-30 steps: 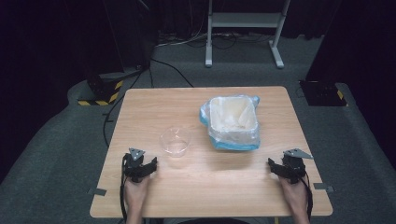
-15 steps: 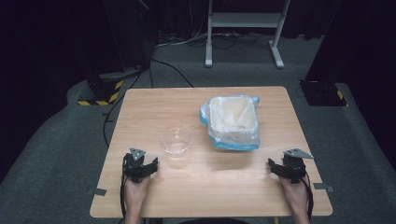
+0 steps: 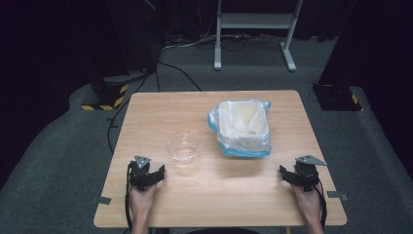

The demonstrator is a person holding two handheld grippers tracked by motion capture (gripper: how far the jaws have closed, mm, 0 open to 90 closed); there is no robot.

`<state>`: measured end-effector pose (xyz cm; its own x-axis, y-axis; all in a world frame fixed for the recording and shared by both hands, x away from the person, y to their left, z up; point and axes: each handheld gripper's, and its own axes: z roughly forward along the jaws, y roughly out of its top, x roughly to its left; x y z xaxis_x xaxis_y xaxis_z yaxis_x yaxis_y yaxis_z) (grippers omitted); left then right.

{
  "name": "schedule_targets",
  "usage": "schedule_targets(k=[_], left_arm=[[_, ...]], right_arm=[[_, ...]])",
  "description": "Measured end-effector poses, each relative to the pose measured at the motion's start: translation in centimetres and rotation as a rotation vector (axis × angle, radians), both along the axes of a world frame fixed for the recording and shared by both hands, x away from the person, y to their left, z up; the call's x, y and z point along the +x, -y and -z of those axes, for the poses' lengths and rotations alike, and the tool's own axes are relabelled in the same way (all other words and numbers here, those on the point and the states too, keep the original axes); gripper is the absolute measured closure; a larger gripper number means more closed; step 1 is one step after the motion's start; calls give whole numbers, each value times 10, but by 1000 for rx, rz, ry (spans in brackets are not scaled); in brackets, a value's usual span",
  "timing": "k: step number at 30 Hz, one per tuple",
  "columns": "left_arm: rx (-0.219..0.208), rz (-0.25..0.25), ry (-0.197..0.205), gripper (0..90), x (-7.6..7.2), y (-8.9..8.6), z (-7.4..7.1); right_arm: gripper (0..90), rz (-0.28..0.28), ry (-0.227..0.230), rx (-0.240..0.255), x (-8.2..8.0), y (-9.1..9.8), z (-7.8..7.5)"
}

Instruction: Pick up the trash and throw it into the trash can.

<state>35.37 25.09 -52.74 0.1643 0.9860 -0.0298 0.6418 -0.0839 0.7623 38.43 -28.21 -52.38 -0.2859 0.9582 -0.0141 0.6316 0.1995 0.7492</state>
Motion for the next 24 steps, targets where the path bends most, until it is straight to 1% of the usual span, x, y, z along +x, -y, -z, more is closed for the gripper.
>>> schedule_targets(k=[1, 2, 3, 5, 9, 12, 13, 16, 18, 20, 24], left_arm=[[-1, -5, 3, 298, 0, -1, -1], [-8, -16, 19, 297, -2, -1, -2], [-8, -16, 19, 300, -2, -1, -2], [-20, -24, 36, 305, -5, -3, -3], [-18, -28, 39, 307, -9, -4, -5], [-31, -27, 38, 312, -11, -6, -7], [-42, -24, 21, 312, -11, -7, -9], [-44, -17, 10, 297, -11, -6, -11], [-44, -7, 18, 297, -11, -5, -14], [-55, 2, 27, 298, -12, -3, -18], [-53, 18, 48, 300, -12, -1, -25]], right_arm=[[297, 1, -1, -1, 0, 0, 0], [297, 0, 0, 0, 0, 0, 0], [297, 0, 0, 0, 0, 0, 0], [297, 1, 0, 0, 0, 0, 0], [297, 1, 0, 0, 0, 0, 0], [297, 1, 0, 0, 0, 0, 0], [297, 1, 0, 0, 0, 0, 0], [297, 1, 0, 0, 0, 0, 0], [297, 2, 0, 0, 0, 0, 0], [297, 2, 0, 0, 0, 0, 0], [297, 2, 0, 0, 0, 0, 0]])
